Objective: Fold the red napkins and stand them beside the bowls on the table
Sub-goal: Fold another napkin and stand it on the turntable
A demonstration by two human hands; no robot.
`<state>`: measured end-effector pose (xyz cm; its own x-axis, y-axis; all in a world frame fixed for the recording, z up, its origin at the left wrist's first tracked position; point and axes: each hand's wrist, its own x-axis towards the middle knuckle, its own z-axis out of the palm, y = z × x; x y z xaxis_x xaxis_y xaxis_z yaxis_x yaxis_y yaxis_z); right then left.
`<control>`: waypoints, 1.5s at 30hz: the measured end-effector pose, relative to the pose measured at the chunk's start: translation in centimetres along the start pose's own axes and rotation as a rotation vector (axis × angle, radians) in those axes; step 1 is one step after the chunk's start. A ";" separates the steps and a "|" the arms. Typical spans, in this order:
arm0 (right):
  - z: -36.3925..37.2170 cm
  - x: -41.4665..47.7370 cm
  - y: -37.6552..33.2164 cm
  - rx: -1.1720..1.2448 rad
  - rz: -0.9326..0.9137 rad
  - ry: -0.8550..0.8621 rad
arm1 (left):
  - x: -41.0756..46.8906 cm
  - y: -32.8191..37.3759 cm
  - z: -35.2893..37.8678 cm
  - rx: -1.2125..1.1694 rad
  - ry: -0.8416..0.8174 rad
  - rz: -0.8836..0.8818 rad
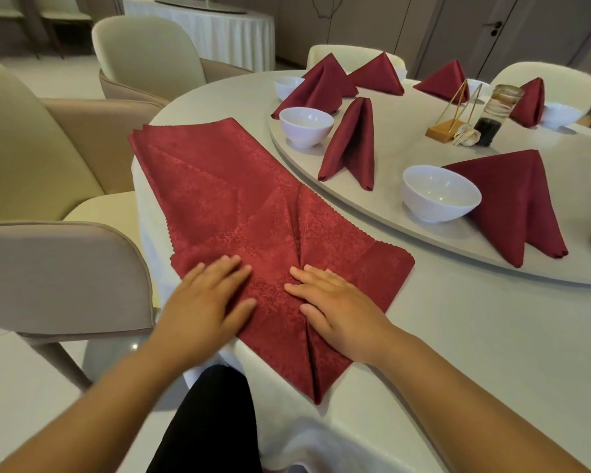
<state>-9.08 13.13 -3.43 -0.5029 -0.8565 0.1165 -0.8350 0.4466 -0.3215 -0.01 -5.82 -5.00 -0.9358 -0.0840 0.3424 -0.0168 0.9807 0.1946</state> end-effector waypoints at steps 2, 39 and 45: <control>0.1 0.0 0.1 0.003 -0.005 0.010 | 0.8 -1.7 -0.6 -0.062 -0.050 -0.121; -4.3 -1.5 5.2 -0.153 0.422 0.189 | -4.2 6.5 0.8 -0.519 0.157 0.368; -5.7 -4.5 4.2 -0.180 0.217 0.365 | -4.3 2.4 -0.4 -0.591 0.167 0.324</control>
<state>-11.60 20.34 0.02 -0.6894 -0.6053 0.3979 -0.7108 0.6712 -0.2104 4.15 -3.21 -5.61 -0.7937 0.1238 0.5956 0.4930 0.7045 0.5105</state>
